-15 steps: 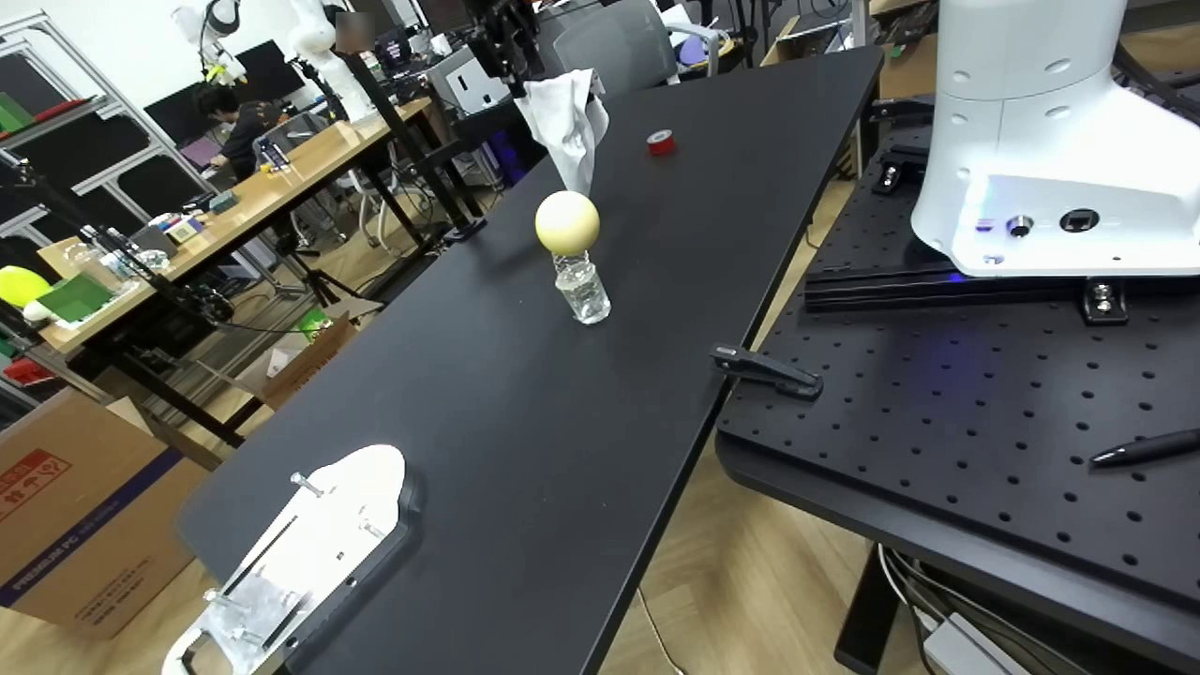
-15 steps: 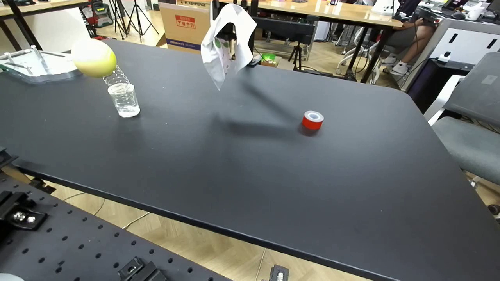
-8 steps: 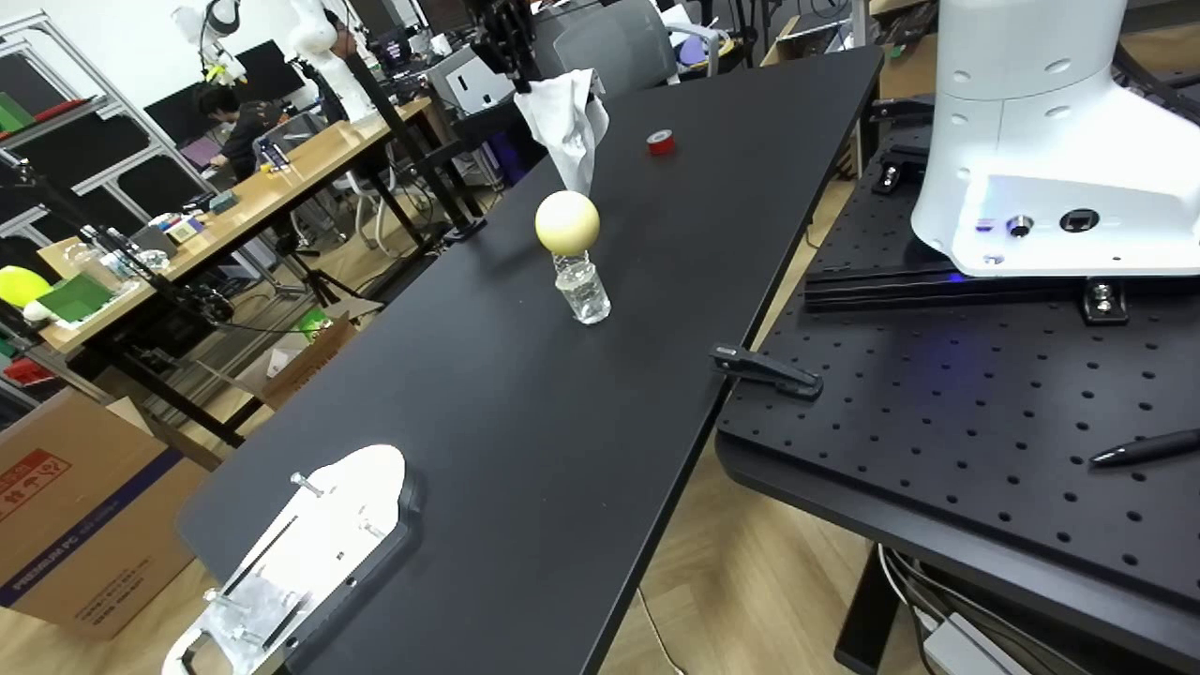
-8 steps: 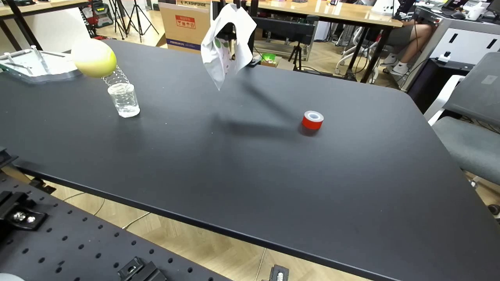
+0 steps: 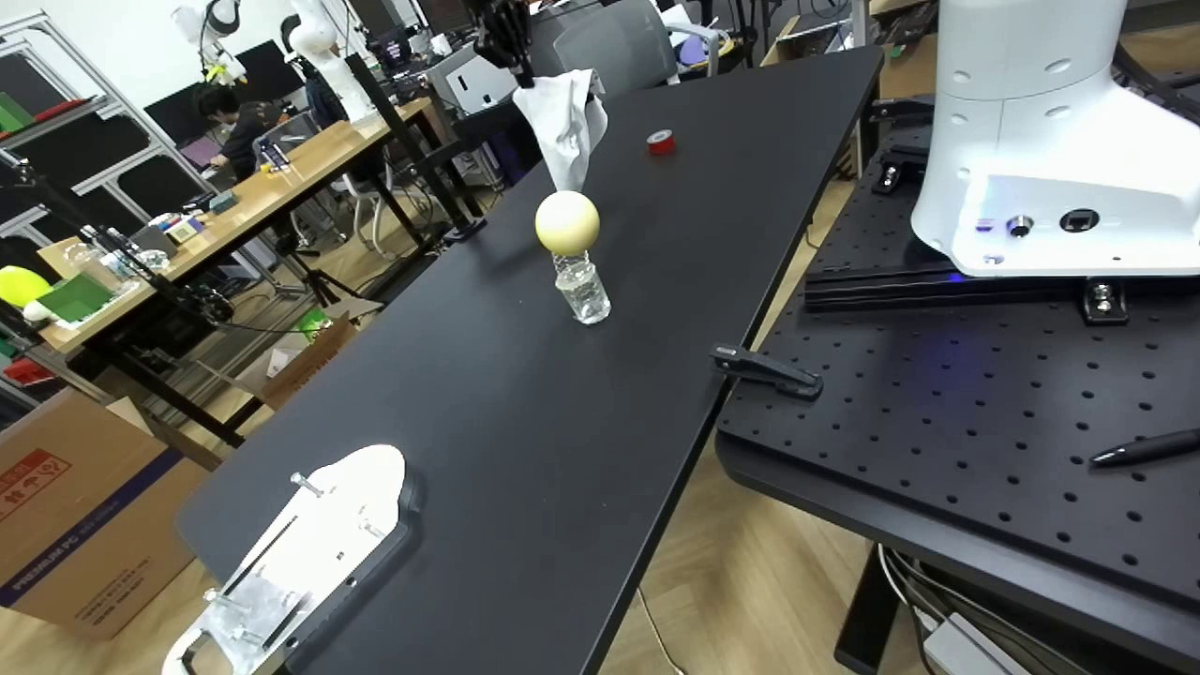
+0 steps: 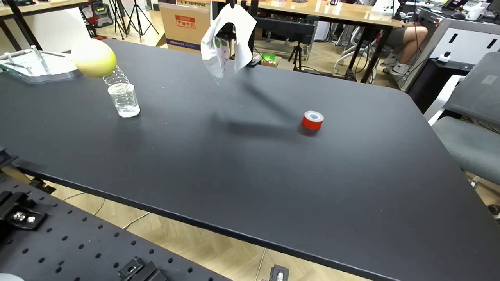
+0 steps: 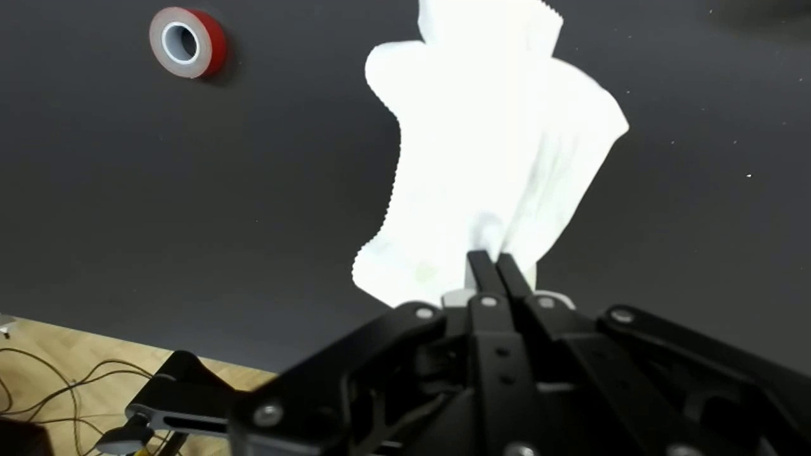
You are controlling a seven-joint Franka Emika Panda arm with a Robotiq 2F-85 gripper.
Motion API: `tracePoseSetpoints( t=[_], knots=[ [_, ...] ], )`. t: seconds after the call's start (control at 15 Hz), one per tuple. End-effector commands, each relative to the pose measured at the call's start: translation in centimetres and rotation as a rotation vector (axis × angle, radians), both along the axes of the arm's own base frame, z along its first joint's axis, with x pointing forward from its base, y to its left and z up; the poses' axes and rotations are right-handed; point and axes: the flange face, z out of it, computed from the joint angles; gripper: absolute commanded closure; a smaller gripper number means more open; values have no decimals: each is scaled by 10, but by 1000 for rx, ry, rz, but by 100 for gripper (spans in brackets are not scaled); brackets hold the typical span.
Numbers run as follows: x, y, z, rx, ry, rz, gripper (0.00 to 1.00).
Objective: Take the cloth on the object and put it on the table
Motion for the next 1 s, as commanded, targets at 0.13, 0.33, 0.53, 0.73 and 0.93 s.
tracePoseSetpoints(
  t=[0.13,0.33,0.53,0.73,0.93],
  knots=[
    [-28,4,40,28,-76,-22,99],
    [-46,-4,70,49,-163,-79,99],
    [-61,-19,96,88,-256,-176,99],
    [-72,-45,112,123,-326,-303,99],
    [-78,-75,114,149,-376,-438,99]
  ],
)
